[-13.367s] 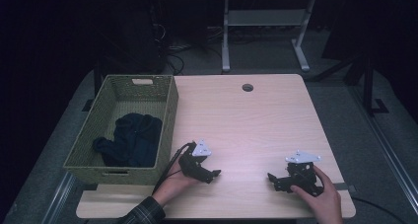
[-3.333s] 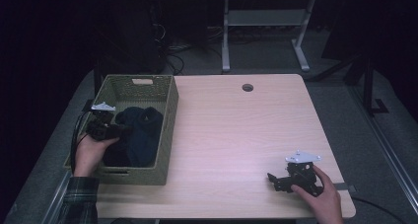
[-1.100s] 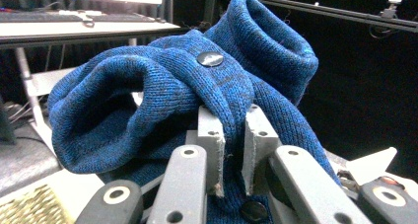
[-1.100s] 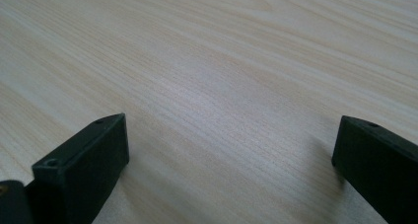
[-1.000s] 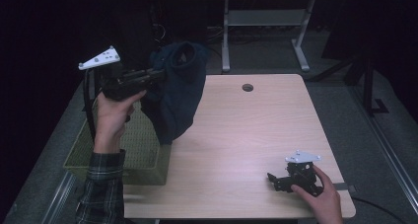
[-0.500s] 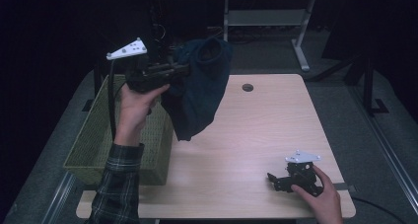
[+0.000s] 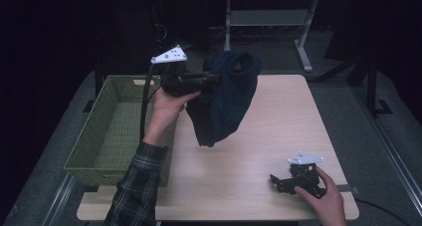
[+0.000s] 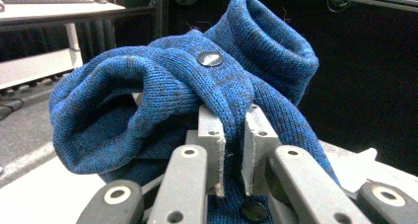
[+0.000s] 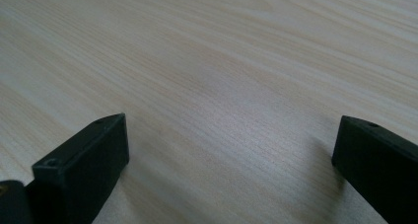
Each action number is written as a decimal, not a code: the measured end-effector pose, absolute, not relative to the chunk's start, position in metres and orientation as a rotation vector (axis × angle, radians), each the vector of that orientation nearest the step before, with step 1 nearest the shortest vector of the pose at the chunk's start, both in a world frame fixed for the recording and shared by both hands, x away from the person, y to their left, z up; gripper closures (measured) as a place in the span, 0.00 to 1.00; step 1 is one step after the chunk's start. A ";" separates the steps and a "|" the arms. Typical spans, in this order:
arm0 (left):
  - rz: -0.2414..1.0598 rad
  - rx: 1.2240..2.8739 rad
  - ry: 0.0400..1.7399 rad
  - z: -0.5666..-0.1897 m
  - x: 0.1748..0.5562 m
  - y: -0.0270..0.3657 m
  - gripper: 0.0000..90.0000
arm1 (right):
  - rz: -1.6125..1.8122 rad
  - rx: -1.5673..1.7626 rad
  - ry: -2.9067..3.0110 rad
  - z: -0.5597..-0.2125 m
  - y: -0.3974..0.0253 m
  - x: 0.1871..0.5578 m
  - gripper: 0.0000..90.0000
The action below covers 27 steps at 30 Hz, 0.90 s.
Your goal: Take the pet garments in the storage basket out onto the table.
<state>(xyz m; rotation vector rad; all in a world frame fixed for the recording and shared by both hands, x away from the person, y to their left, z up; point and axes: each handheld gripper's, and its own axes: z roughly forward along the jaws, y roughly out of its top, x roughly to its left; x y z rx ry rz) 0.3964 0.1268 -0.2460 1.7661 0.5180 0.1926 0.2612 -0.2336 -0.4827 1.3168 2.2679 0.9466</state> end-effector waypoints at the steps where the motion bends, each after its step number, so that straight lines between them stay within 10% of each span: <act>1: 0.182 1.771 0.512 -0.250 0.399 0.121 0.90 | 0.947 1.316 2.268 -0.483 -0.234 0.261 0.00; 27: 0.067 1.936 0.470 -0.335 0.425 0.031 0.90 | 0.947 1.318 2.267 -0.483 -0.234 0.261 0.00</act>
